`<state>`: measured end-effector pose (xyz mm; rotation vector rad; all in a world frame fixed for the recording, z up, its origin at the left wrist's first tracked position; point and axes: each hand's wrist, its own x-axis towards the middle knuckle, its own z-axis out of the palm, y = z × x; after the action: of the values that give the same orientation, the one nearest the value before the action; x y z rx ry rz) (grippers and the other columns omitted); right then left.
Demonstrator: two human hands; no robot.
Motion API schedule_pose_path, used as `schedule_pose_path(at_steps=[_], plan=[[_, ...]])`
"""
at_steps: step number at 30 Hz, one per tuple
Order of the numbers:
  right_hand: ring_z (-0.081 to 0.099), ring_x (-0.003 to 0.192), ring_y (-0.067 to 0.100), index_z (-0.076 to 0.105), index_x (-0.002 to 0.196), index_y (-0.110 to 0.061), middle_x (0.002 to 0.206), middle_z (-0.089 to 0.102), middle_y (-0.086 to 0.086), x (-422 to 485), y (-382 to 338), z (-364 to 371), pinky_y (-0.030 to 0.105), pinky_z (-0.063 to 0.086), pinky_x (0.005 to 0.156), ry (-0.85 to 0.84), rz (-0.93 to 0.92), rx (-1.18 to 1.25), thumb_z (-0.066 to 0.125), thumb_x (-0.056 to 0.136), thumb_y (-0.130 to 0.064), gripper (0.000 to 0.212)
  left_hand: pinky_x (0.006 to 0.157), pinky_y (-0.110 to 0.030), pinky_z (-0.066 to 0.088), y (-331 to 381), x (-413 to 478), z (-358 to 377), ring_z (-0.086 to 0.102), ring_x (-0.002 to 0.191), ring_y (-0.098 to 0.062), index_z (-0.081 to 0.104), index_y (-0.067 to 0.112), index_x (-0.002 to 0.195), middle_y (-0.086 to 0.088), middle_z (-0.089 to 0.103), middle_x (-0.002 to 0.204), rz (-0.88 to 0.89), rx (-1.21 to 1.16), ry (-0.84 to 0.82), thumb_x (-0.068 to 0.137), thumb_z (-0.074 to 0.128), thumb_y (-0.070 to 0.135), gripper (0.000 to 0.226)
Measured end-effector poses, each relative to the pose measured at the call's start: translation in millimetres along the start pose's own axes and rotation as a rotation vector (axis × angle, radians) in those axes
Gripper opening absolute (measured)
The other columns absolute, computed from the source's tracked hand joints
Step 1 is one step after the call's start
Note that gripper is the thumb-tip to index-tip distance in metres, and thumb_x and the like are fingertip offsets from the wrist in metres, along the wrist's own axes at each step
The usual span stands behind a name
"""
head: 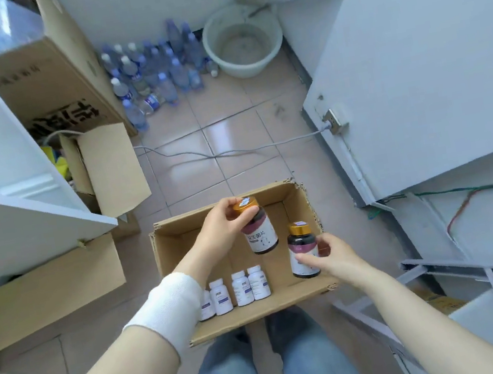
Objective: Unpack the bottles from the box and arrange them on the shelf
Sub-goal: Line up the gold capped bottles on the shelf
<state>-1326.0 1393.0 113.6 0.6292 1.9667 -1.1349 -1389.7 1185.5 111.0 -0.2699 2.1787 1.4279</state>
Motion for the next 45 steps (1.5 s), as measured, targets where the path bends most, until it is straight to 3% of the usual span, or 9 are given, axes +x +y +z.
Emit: schedule_pose_path(at_steps=[6, 10, 13, 21, 23, 26, 33, 41, 45], plan=[[0.050, 0.097, 0.012, 0.049, 0.125, -0.009, 0.112, 0.056, 0.001, -116.9, -1.3, 6.2, 0.021, 0.037, 0.082, 0.347, -0.145, 0.270, 0.069, 0.082, -0.021, 0.048, 0.076, -0.025, 0.046, 72.4, -60.6, -3.9, 0.060, 0.090, -0.015, 0.055, 0.022, 0.098, 0.004, 0.063, 0.089, 0.201, -0.097, -0.180, 0.090, 0.057, 0.038, 0.018], [0.052, 0.083, 0.002, 0.052, 0.119, -0.010, 0.101, 0.058, -0.005, -187.6, 20.7, 15.8, 0.004, 0.042, 0.062, 0.556, -0.197, 0.471, 0.067, 0.083, -0.018, 0.040, 0.088, -0.039, 0.051, 111.8, -112.2, 18.8, 0.065, 0.097, -0.024, 0.049, 0.027, 0.087, -0.006, 0.067, 0.100, 0.306, -0.112, -0.369, 0.083, 0.061, 0.047, 0.024], [0.052, 0.085, -0.006, 0.054, 0.115, -0.014, 0.093, 0.058, -0.013, -244.9, 48.1, 16.9, 0.008, 0.040, 0.066, 0.711, -0.226, 0.556, 0.069, 0.082, -0.025, 0.038, 0.096, -0.050, 0.048, 140.0, -163.5, 48.1, 0.065, 0.104, -0.028, 0.049, 0.024, 0.093, -0.010, 0.069, 0.107, 0.358, -0.114, -0.516, 0.088, 0.057, 0.043, 0.021], [0.061, 0.086, 0.006, 0.058, 0.094, -0.025, 0.093, 0.066, -0.008, -414.4, 157.2, 18.2, 0.009, 0.046, 0.069, 1.120, -0.328, 0.751, 0.069, 0.081, -0.020, 0.018, 0.079, -0.032, 0.054, 190.5, -341.4, 156.9, 0.068, 0.079, -0.015, 0.048, 0.020, 0.090, -0.001, 0.069, 0.087, 0.567, -0.138, -0.817, 0.092, 0.053, 0.030, 0.012], [0.062, 0.088, 0.009, 0.059, 0.094, -0.025, 0.096, 0.067, -0.005, -460.7, 196.9, 24.1, 0.016, 0.048, 0.076, 1.213, -0.328, 0.804, 0.069, 0.081, -0.019, 0.018, 0.074, -0.028, 0.056, 190.2, -393.8, 189.1, 0.069, 0.072, -0.012, 0.048, 0.017, 0.091, -0.001, 0.068, 0.085, 0.595, -0.158, -0.894, 0.094, 0.052, 0.028, 0.012], [0.062, 0.085, 0.005, 0.058, 0.101, -0.019, 0.095, 0.067, -0.004, -532.8, 262.9, 38.5, 0.011, 0.047, 0.070, 1.335, -0.345, 0.843, 0.068, 0.081, -0.016, 0.022, 0.061, -0.019, 0.055, 180.8, -477.3, 242.0, 0.069, 0.065, -0.008, 0.047, 0.014, 0.091, -0.003, 0.068, 0.083, 0.636, -0.169, -1.004, 0.094, 0.051, 0.025, 0.012], [0.061, 0.068, -0.011, 0.059, 0.088, -0.025, 0.085, 0.067, -0.011, -693.5, 408.9, 69.6, 0.005, 0.046, 0.064, 1.558, -0.343, 0.878, 0.068, 0.080, -0.012, 0.018, 0.078, -0.030, 0.055, 171.9, -675.0, 356.5, 0.068, 0.078, -0.017, 0.050, 0.016, 0.094, -0.006, 0.067, 0.089, 0.763, -0.122, -1.257, 0.093, 0.050, 0.033, 0.017], [0.064, 0.076, -0.003, 0.059, 0.094, -0.026, 0.088, 0.068, -0.008, -811.5, 527.0, 66.7, 0.004, 0.047, 0.063, 1.764, -0.312, 0.917, 0.068, 0.080, -0.012, 0.021, 0.085, -0.041, 0.053, 179.7, -817.8, 465.6, 0.068, 0.092, -0.026, 0.052, 0.020, 0.095, -0.007, 0.065, 0.094, 0.749, -0.079, -1.499, 0.076, 0.062, 0.042, 0.030], [0.065, 0.074, -0.008, 0.058, 0.099, -0.024, 0.093, 0.068, -0.007, -857.2, 584.8, 47.6, 0.006, 0.048, 0.064, 1.804, -0.296, 0.863, 0.066, 0.081, -0.010, 0.024, 0.080, -0.033, 0.054, 186.0, -868.0, 526.7, 0.070, 0.087, -0.014, 0.051, 0.020, 0.103, -0.001, 0.069, 0.093, 0.782, -0.061, -1.563, 0.088, 0.059, 0.032, 0.022]])
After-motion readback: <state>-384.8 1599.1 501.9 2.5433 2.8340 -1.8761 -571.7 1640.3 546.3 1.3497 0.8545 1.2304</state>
